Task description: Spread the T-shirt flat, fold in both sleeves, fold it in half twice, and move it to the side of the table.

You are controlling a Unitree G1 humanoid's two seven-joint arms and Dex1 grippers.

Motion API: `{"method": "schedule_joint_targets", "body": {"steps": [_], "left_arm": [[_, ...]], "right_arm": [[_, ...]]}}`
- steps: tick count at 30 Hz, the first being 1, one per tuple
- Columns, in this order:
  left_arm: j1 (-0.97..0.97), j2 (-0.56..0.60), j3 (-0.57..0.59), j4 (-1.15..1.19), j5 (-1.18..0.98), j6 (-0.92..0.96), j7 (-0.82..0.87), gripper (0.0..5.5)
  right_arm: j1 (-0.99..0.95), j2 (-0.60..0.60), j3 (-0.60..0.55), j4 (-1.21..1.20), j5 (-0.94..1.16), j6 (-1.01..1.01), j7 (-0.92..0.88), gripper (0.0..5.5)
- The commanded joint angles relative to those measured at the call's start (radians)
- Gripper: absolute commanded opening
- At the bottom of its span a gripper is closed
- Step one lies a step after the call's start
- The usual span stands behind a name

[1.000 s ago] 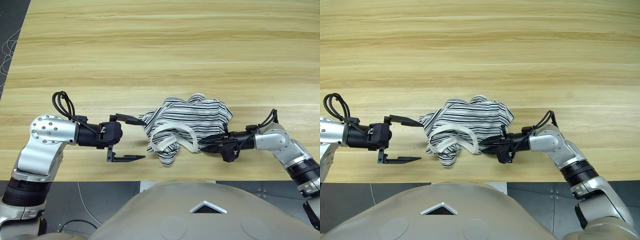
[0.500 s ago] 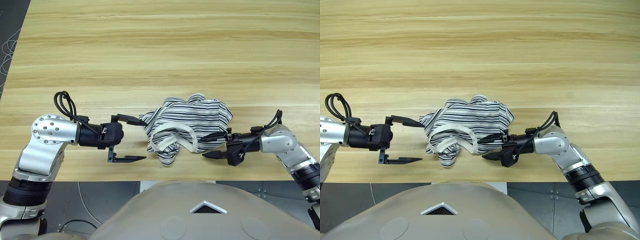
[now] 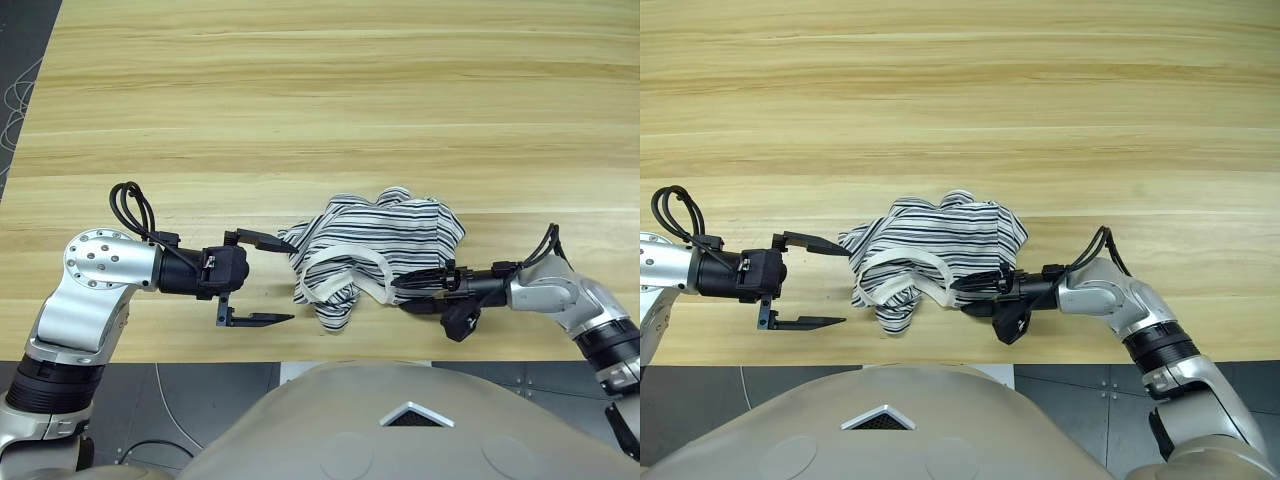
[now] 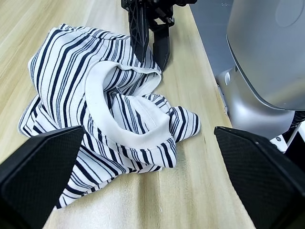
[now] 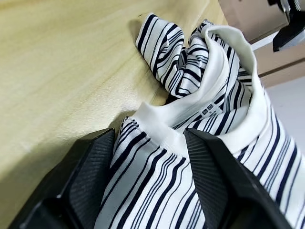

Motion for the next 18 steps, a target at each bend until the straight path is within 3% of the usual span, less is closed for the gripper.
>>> {"method": "schedule_joint_targets", "body": {"steps": [1,18], "left_arm": [[-0.001,0.007,0.008,-0.003,0.003,-0.01,0.005,5.05],[0.01,0.009,0.011,-0.014,0.0,-0.01,0.007,5.05]], "right_arm": [[-0.006,0.001,0.013,0.031,-0.124,0.003,-0.033,2.72],[-0.053,-0.034,0.024,0.089,-0.276,0.023,-0.192,2.72]]}}
